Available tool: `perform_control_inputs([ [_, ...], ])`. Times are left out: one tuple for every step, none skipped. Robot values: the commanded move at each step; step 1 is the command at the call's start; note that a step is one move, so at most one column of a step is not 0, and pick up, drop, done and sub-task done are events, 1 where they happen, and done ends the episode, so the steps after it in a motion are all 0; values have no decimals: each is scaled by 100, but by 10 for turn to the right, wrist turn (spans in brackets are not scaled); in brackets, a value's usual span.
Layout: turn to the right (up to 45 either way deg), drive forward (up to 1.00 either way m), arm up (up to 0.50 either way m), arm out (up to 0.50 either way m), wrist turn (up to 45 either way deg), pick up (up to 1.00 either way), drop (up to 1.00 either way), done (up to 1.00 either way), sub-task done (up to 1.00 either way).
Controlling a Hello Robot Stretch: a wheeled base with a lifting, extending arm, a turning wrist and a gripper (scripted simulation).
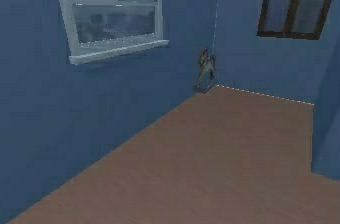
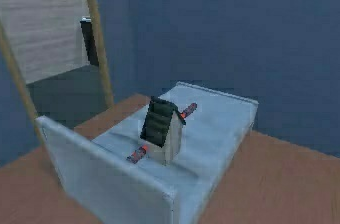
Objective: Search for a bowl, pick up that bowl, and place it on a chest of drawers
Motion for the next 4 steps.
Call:
perform_control_inputs([
  [330,0,0,0,0,0,0,0,0],
  [0,10,0,0,0,0,0,0,0],
  [90,0,0,0,0,0,0,0,0],
  [0,100,0,0,0,0,0,0,0],
])
